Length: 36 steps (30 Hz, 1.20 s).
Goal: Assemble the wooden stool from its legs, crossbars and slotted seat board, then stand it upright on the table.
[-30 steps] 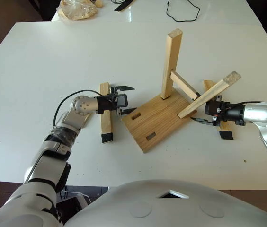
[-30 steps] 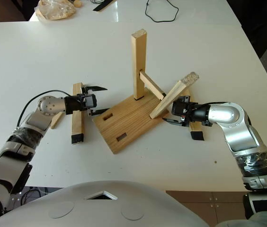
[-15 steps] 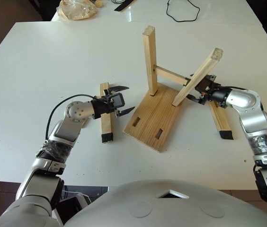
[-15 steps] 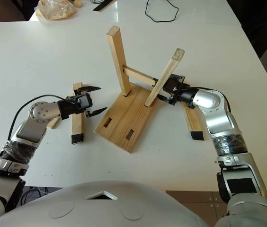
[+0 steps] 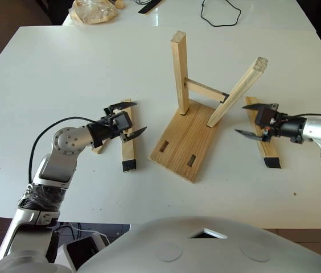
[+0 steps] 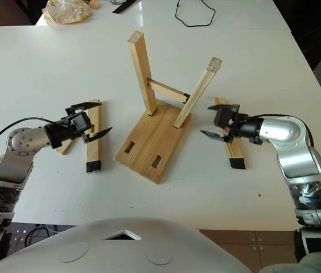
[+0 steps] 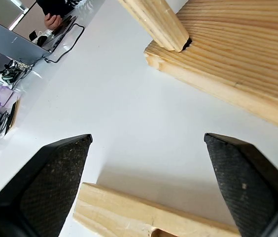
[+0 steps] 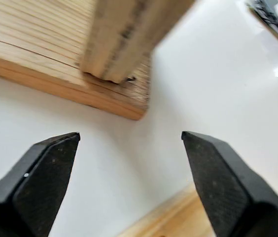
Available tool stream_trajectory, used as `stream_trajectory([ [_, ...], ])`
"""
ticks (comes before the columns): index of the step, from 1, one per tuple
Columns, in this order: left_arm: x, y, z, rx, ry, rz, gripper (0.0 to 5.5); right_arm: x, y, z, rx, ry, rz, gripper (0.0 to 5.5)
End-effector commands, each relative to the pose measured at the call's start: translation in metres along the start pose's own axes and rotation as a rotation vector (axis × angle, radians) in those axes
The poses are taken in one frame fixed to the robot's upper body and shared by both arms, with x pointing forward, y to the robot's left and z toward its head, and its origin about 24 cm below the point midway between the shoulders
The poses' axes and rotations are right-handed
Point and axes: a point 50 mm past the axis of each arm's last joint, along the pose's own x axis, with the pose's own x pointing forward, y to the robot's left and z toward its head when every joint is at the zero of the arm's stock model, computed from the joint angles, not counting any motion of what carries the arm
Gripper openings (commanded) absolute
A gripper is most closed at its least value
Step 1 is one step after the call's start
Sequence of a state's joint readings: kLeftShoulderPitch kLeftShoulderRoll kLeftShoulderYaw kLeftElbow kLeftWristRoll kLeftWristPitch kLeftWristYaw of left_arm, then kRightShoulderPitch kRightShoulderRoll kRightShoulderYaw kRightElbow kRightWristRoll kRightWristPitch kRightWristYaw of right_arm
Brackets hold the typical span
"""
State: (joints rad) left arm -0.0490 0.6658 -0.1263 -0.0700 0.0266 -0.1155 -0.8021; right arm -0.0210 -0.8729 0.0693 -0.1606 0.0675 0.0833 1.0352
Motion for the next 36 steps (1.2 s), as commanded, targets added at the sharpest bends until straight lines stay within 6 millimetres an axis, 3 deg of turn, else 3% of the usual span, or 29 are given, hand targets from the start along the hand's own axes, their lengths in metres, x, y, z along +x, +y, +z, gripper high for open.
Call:
stream_trajectory([
  [1, 0.018, -0.009, 0.007, 0.051, -0.029, -0.062, 4.23, 0.013, 0.016, 0.007, 0.055, -0.03, 0.065, 3.81],
  [6, 0.026, -0.018, 0.007, 0.079, -0.015, -0.124, 4.23, 0.043, 0.03, -0.002, 0.112, 0.005, 0.033, 3.81],
  [16, 0.034, -0.043, 0.006, -0.008, 0.012, -0.196, 4.23, 0.068, -0.001, -0.002, 0.082, 0.013, -0.097, 3.81],
  [25, 0.03, -0.031, 0.007, -0.022, 0.02, -0.14, 4.23, 0.089, -0.007, 0.0, 0.025, 0.007, -0.068, 3.81],
  [28, 0.024, -0.025, 0.01, -0.031, 0.024, -0.102, 4.23, 0.079, -0.012, 0.001, 0.035, -0.004, -0.09, 3.81],
  [30, 0.013, -0.014, 0.014, -0.06, 0.025, -0.041, 4.23, 0.062, -0.017, -0.001, 0.036, 0.001, -0.122, 3.81],
  [36, -0.048, 0.016, 0.027, -0.123, 0.086, 0.161, 4.23, -0.001, -0.025, -0.002, 0.091, 0.023, -0.255, 3.81],
])
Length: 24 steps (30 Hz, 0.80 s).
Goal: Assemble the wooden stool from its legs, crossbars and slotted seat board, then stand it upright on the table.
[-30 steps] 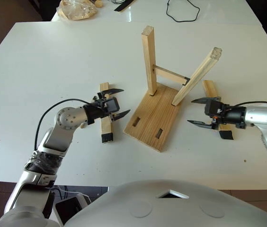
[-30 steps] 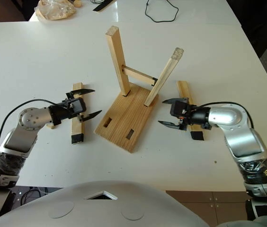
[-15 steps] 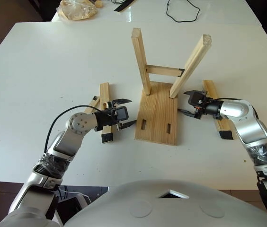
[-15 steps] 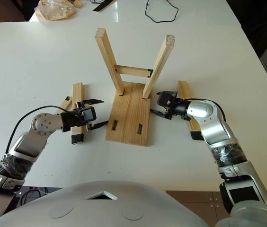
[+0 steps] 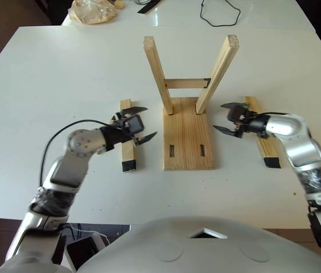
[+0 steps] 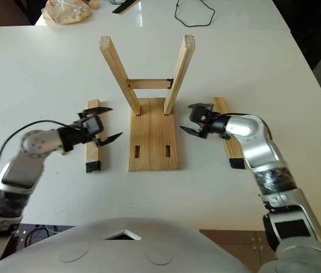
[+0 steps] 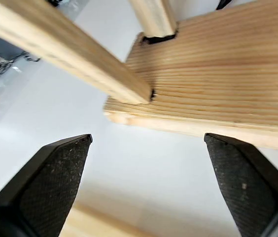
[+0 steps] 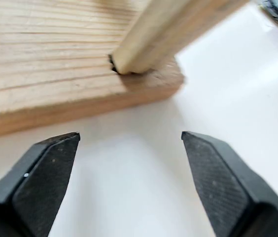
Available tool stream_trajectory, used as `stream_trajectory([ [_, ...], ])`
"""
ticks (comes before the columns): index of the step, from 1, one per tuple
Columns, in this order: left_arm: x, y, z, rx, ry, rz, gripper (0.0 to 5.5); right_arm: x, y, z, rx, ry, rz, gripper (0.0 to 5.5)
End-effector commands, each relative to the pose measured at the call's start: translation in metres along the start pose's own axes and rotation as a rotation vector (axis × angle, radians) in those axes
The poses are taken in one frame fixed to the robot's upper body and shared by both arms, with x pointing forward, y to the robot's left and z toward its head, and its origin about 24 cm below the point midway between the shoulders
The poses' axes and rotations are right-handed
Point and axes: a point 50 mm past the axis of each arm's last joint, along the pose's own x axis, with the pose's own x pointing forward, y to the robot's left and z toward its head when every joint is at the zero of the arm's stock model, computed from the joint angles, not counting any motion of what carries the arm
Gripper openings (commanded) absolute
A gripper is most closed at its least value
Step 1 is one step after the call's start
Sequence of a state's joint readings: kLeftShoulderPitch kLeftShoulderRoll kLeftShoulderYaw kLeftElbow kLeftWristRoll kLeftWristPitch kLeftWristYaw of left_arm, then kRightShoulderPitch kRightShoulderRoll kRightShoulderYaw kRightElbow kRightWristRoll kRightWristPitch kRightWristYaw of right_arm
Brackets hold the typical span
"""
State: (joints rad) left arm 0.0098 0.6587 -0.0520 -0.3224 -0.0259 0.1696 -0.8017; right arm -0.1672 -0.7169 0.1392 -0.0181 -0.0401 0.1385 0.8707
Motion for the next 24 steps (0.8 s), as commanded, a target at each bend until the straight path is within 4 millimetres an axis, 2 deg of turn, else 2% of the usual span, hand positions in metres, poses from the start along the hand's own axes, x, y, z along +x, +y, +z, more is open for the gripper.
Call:
stream_trajectory([
  [1, -0.049, 0.017, -0.002, -0.035, 0.115, 0.147, 4.23, -0.046, -0.013, -0.003, 0.037, 0.041, -0.114, 3.81],
  [4, -0.083, 0.009, -0.027, -0.119, 0.282, 0.203, 4.23, -0.068, -0.011, -0.016, 0.095, 0.101, -0.183, 3.81],
  [6, -0.1, -0.005, -0.043, -0.178, 0.396, 0.165, 4.23, -0.071, -0.002, -0.023, 0.13, 0.125, -0.204, 3.81],
  [8, -0.109, -0.015, -0.048, -0.207, 0.467, 0.131, 4.23, -0.071, 0.007, -0.026, 0.166, 0.128, -0.219, 3.81],
  [12, -0.103, -0.017, -0.051, -0.278, 0.452, 0.145, 4.23, -0.07, 0.014, -0.03, 0.195, 0.141, -0.235, 3.81],
  [19, -0.089, -0.015, -0.064, -0.362, 0.415, 0.199, 4.23, -0.062, 0.004, -0.026, 0.163, 0.128, -0.236, 3.81],
  [24, -0.076, -0.028, -0.072, -0.477, 0.371, 0.163, 4.23, -0.056, -0.001, -0.023, 0.141, 0.112, -0.228, 3.81],
])
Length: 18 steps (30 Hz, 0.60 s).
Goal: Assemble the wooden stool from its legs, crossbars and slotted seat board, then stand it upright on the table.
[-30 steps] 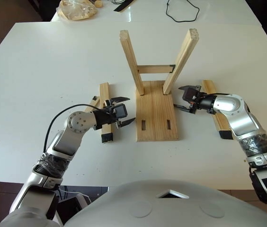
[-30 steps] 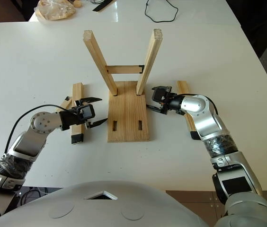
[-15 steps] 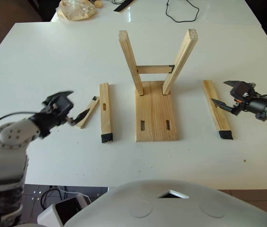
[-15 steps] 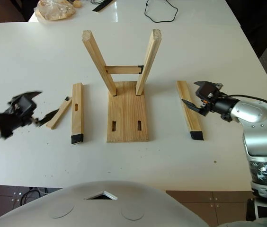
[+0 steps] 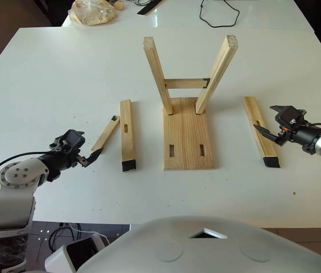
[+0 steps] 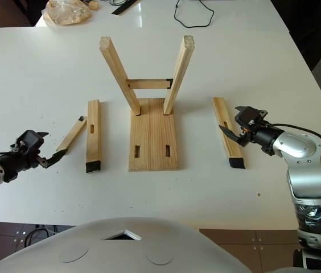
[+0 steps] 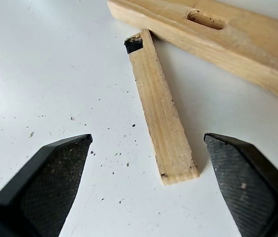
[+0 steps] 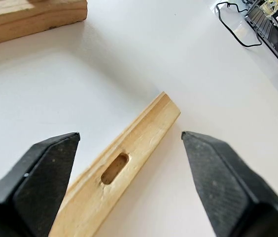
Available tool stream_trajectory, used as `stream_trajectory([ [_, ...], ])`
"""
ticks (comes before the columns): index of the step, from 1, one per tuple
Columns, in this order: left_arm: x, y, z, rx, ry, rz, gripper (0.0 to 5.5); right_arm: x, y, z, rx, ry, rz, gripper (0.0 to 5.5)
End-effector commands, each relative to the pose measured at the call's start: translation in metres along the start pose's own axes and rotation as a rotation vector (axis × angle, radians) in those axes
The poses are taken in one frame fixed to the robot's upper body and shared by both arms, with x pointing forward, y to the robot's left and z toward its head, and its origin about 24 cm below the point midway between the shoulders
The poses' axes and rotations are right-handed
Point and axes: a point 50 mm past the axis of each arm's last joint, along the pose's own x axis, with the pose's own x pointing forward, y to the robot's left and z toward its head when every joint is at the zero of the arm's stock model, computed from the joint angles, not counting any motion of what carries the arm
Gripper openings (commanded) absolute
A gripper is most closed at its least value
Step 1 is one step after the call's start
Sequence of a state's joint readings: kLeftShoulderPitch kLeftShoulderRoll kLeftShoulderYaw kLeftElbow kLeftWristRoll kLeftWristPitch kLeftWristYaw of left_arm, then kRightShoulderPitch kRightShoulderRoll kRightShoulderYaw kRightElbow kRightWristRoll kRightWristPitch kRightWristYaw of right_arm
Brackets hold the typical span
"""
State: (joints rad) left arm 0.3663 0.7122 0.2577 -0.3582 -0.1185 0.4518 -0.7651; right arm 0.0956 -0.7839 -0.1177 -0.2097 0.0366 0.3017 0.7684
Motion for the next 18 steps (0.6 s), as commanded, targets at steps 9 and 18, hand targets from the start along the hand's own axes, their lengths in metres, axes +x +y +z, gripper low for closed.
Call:
stream_trajectory([
  [9, 0.016, -0.01, -0.039, -0.238, 0.077, -0.024, 3.11, 0.009, -0.009, 0.01, -0.063, -0.036, 0.003, 3.81],
  [18, 0.014, -0.014, -0.058, -0.304, 0.155, -0.05, 1.82, 0.014, -0.012, 0.017, -0.076, -0.083, -0.011, 3.81],
])
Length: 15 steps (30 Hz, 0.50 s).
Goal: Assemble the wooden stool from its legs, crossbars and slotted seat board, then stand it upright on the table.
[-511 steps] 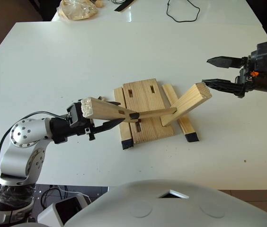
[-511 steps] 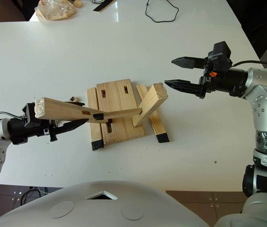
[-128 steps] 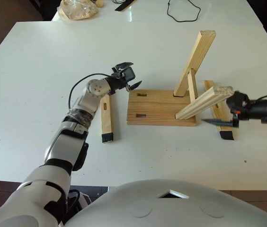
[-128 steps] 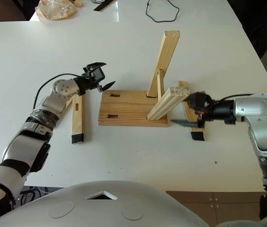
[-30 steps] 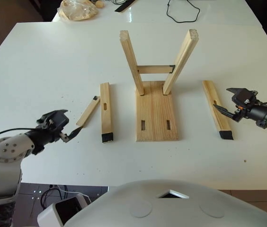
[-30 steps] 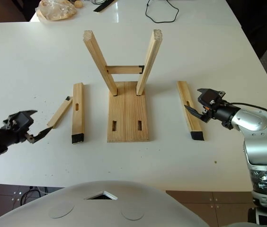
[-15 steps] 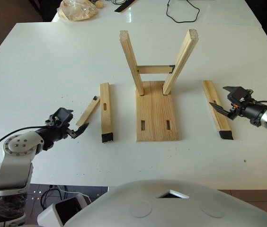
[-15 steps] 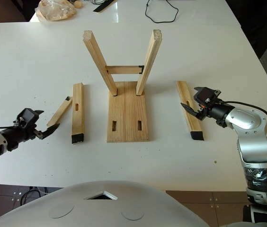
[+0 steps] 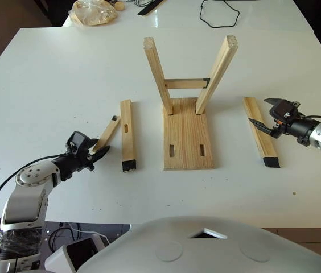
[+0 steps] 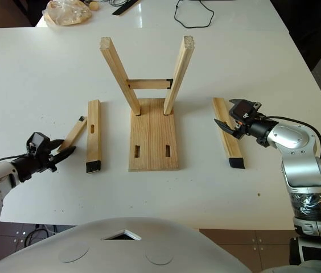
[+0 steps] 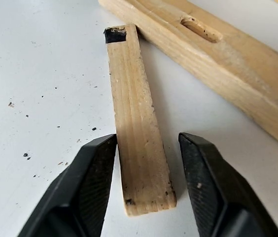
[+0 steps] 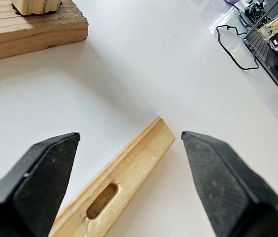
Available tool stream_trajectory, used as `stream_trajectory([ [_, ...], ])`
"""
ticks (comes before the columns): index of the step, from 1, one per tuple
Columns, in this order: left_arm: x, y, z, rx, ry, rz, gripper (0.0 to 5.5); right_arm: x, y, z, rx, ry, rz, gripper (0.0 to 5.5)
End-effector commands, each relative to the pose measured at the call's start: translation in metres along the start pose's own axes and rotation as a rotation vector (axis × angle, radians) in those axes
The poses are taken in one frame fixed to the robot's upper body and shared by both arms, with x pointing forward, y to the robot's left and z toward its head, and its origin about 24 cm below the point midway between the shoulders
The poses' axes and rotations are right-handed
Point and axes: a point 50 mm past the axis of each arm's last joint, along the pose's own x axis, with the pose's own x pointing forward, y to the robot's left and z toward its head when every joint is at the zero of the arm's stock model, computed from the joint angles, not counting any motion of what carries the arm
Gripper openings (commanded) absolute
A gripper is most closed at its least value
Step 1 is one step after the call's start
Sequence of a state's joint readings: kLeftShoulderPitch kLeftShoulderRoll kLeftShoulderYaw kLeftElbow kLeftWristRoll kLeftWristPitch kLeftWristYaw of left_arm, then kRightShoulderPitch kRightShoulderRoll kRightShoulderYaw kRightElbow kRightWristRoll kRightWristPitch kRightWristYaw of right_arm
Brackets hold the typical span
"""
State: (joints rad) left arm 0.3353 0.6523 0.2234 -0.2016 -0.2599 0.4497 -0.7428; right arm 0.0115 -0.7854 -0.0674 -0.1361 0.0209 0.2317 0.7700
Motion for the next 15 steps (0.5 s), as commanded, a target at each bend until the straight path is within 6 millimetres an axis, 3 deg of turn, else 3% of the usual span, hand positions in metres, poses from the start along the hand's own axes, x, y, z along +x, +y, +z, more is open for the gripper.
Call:
stream_trajectory([
  [1, -0.004, 0.003, -0.035, -0.064, 0.192, 0.021, 1.68, 0.003, -0.006, 0.009, -0.02, -0.045, -0.023, 3.81],
  [4, -0.005, 0.007, -0.036, -0.05, 0.204, 0.028, 1.33, 0.003, -0.006, 0.011, -0.017, -0.052, -0.033, 3.81],
  [9, -0.006, 0.015, -0.032, -0.027, 0.185, 0.064, 1.3, 0.002, -0.008, 0.01, -0.012, -0.047, -0.057, 3.81],
  [12, -0.007, 0.024, -0.011, -0.015, 0.069, 0.107, 1.3, 0.0, -0.014, 0.013, 0.006, -0.06, -0.094, 3.81],
  [15, -0.012, 0.04, 0.023, 0.013, -0.112, 0.189, 1.3, -0.004, -0.029, 0.018, 0.036, -0.086, -0.175, 3.81],
])
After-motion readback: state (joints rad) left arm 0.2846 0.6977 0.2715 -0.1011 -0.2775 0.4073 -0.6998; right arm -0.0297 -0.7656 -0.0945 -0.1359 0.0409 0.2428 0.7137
